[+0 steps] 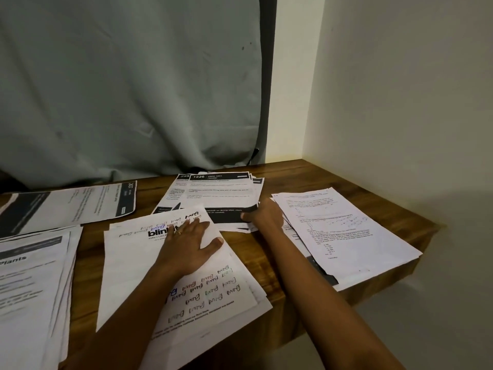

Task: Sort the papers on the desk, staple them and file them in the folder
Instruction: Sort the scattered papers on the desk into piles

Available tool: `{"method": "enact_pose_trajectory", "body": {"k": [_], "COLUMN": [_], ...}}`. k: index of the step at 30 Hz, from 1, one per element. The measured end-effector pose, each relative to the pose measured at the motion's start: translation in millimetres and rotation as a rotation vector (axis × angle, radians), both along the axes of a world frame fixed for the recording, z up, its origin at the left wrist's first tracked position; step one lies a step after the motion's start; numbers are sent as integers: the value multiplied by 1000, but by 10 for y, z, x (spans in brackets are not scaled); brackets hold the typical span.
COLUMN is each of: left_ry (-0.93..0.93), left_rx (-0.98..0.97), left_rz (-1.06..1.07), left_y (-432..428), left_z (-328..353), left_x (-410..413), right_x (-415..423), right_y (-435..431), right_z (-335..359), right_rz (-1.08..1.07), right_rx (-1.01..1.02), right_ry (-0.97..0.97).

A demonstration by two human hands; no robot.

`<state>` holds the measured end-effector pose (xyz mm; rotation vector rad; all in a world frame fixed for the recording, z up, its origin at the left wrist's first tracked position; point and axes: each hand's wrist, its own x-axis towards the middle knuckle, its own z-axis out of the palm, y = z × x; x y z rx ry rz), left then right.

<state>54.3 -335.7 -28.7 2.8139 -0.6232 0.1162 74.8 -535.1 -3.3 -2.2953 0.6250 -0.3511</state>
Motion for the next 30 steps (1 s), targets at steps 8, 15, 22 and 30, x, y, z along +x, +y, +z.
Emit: {"method": "enact_pose_trajectory", "body": {"k": [8,15,22,30], "left_ry": [2,-21,-16,22], "left_rx": [3,-17,-110,-617], "left_rz": [-5,-9,10,102], "left_y": [12,17,10,23], "left_z": [13,-12,38,226], "left_x": [-18,-2,-71,-285], "right_x": [-53,-88,-174,-466], "right_y": [-5,-30,12,203], "right_z": [-23,81,259,566], "right_rz": [-73,-186,-161,-152], "right_rx": [-19,80,253,327], "right_ry": [-102,-279,-460,-824]}}
